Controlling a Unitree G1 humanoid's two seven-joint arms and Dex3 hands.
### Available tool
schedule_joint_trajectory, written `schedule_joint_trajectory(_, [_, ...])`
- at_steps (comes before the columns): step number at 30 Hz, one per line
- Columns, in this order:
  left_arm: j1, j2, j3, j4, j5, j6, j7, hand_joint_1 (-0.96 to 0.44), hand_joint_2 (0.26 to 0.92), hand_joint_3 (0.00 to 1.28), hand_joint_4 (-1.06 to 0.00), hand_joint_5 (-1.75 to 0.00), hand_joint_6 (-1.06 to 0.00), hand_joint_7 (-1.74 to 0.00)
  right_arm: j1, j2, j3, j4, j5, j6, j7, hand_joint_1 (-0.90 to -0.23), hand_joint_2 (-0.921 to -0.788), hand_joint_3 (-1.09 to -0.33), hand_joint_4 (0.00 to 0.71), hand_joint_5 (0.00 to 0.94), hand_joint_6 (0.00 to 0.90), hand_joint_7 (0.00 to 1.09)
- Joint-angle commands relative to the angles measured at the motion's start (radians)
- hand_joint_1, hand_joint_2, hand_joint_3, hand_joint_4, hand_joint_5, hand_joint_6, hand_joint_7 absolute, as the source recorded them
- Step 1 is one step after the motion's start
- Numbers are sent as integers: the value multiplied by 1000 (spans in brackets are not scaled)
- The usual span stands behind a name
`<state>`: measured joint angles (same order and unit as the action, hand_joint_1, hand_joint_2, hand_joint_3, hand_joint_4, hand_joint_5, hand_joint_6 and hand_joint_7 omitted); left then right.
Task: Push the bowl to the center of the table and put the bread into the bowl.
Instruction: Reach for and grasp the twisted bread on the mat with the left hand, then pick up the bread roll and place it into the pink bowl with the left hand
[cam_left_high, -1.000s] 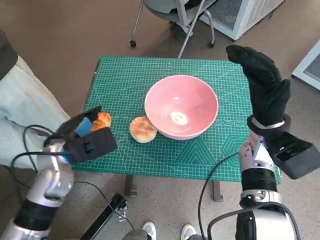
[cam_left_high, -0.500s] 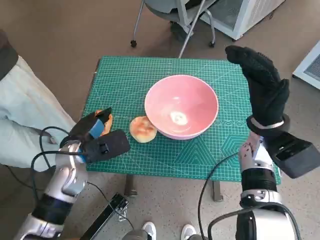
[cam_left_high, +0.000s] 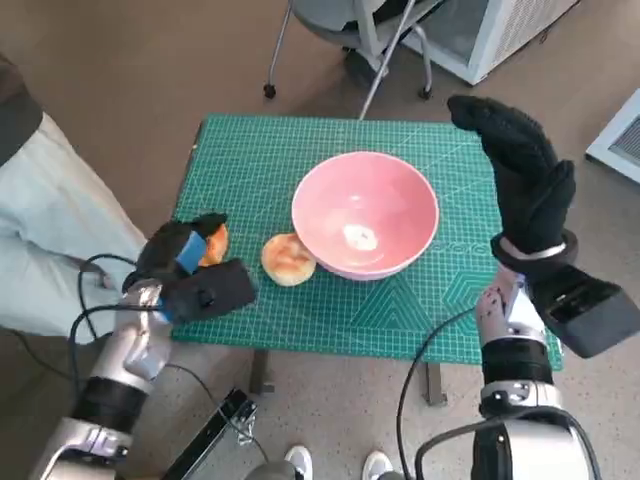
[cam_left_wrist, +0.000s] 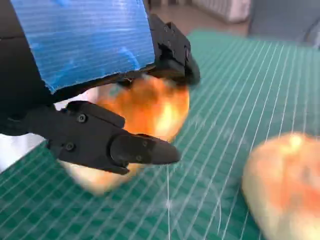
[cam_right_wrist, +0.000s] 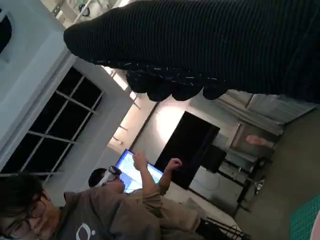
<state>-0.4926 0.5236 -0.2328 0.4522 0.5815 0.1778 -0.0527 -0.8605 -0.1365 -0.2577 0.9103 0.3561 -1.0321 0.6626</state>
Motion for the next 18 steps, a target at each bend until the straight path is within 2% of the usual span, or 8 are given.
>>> schedule_joint_trajectory(1, [-4, 22, 39, 0, -25, -53, 36, 3, 884, 132, -668, -1260, -661, -1043, 25, 1, 3, -1, 9, 10, 6, -601, -921, -710, 341, 0, 45, 842])
schedule_joint_trajectory(11, [-57, 47, 111, -36, -51, -105, 70, 2, 915, 72, -707, -1171, -621, -1148, 23, 4, 3, 1, 12, 6, 10, -610, -921, -708, 341, 0, 44, 845])
schedule_joint_trajectory(18, [-92, 42, 153, -135, -47, -135, 111, 2, 919, 48, -747, -1127, -619, -1148, 23, 4, 1, 4, 20, 6, 19, -612, -921, -707, 342, 1, 43, 844])
